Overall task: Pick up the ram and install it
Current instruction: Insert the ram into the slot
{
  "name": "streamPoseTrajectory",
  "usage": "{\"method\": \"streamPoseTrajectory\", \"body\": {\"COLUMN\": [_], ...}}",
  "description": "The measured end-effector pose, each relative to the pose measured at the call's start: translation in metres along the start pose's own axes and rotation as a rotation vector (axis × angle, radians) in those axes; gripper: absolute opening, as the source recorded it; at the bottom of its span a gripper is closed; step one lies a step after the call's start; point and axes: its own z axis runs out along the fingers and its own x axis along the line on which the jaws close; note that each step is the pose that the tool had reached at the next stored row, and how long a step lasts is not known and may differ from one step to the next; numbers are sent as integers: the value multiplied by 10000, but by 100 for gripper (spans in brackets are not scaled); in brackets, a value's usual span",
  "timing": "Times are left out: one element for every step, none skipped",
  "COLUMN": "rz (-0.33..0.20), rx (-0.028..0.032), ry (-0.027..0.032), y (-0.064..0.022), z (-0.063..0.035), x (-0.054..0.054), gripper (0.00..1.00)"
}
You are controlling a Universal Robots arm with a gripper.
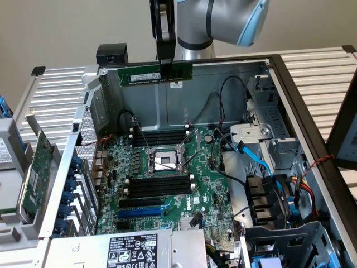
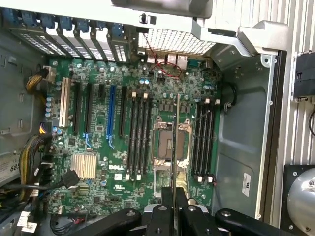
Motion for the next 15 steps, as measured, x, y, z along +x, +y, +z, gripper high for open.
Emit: {"method": "streamPoseTrajectory", "body": {"rz": [1,2,2,4,4,4,5,8,8,9,8,8,5,3,1], "rx": [1,2,2,4,4,2,-12,-30,-32,-32,-33,-34,-39,-44,-48], "ry": [-31,-55,-80,-94,-107,-115,-117,-119,-118,-116,-104,-48,37,130,218], "y": [-2,-6,-8,-8,-10,-11,-11,-11,-11,-11,-11,-10,-10,-10,-10], "z": [9,17,26,36,44,48,48,49,48,49,51,57,60,63,67], "x": [1,3,4,5,6,8,12,15,15,15,16,16,17,17,18], "gripper": [14,14,14,14,14,14,14,14,14,14,14,14,14,14,14]}}
